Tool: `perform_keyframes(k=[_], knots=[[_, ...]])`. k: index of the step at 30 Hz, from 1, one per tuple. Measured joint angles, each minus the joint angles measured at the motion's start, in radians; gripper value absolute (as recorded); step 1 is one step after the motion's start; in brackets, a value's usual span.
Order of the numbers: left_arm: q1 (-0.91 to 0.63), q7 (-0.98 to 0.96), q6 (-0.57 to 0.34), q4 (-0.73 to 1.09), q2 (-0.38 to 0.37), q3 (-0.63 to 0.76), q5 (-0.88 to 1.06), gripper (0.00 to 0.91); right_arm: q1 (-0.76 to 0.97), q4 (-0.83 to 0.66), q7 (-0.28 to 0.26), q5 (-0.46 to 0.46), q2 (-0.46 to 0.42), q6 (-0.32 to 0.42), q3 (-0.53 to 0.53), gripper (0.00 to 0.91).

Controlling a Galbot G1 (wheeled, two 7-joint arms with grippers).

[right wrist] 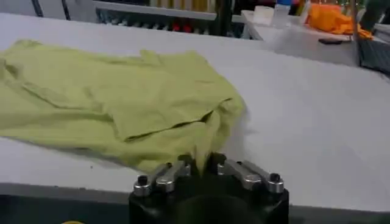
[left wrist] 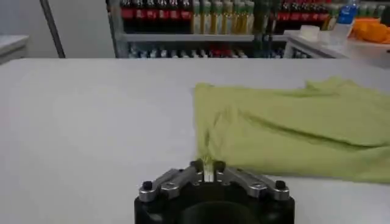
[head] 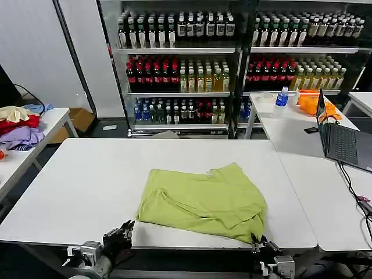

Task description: Fold and organize the clothes.

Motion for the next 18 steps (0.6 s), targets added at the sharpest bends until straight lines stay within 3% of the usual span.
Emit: perform_keyframes(k=[11,18], knots=[[-0.034,-0.004,0.008,-0.013,0.003,-0.026,0.003,0.907,0.028,0.042,-0.033,-0.044,-0.01,0.054,0.032,0.907],[-0.133,-0.002,0.003,0.051,0.015,-0.008,-0.01,0.907,0.167,-0.015,-0.023,-0.007,-0.036,0.055,0.015,0.907]])
